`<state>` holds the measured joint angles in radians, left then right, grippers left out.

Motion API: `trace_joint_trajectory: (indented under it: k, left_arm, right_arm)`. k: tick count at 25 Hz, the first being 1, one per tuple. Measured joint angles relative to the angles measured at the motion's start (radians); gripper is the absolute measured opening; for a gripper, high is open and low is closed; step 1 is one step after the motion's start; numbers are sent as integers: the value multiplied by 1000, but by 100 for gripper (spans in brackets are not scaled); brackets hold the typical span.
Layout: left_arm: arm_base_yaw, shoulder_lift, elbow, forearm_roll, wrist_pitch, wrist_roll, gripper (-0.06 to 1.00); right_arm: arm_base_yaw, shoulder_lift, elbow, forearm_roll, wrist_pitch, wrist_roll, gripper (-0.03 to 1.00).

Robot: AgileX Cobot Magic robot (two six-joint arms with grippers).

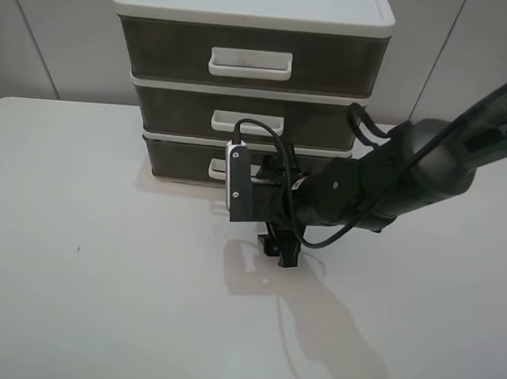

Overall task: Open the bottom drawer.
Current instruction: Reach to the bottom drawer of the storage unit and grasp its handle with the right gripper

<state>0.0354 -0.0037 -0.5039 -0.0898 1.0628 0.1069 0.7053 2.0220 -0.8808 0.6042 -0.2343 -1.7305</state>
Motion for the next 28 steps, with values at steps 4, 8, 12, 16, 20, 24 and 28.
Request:
trace_joint_trajectory:
  k: [4, 8, 12, 16, 20, 24, 28]
  left_arm:
    - [0, 0, 0, 0, 0, 0, 72]
    - [0, 0, 0, 0, 0, 0, 72]
    - [0, 0, 0, 0, 0, 0, 72]
    - [0, 0, 0, 0, 0, 0, 72]
    - [0, 0, 0, 0, 0, 0, 72]
    - [0, 0, 0, 0, 0, 0, 72]
    - [0, 0, 0, 0, 0, 0, 72]
  right_arm:
    - [0, 0, 5, 0, -17, 0, 75]
    - [0, 0, 5, -1, -28, 0, 65]
    - [0, 0, 5, -1, -42, 0, 55]
    - [0, 0, 5, -2, -56, 0, 46]
    - [0, -1, 2, -2, -72, 0, 32]
    - [0, -1, -2, 3, -87, 0, 18]
    - [0, -3, -2, 5, -92, 0, 13]
